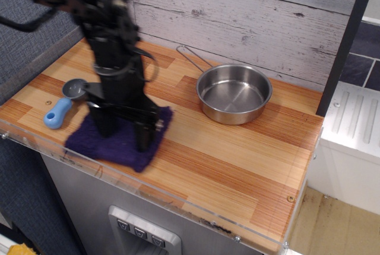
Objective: Slide the purple rectangle near the food and spoon.
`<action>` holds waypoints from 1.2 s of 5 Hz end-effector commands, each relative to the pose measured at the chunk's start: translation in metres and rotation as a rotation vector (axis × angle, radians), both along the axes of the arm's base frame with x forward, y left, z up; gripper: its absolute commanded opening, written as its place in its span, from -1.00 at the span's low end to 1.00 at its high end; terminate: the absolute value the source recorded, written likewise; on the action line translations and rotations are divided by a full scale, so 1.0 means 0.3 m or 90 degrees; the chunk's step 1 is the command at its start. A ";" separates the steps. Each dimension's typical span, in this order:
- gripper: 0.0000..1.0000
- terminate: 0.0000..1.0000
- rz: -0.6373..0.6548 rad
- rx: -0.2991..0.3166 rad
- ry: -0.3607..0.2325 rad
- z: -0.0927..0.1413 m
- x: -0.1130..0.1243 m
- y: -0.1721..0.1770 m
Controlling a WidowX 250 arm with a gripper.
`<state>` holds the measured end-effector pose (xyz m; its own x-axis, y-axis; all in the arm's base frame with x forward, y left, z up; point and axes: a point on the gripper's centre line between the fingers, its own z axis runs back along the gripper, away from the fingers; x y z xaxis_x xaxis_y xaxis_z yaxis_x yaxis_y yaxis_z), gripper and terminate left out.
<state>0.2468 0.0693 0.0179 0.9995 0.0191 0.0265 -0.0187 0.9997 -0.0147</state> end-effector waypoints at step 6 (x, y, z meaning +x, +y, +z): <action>1.00 -1.00 -0.157 0.021 -0.049 0.395 0.117 -0.049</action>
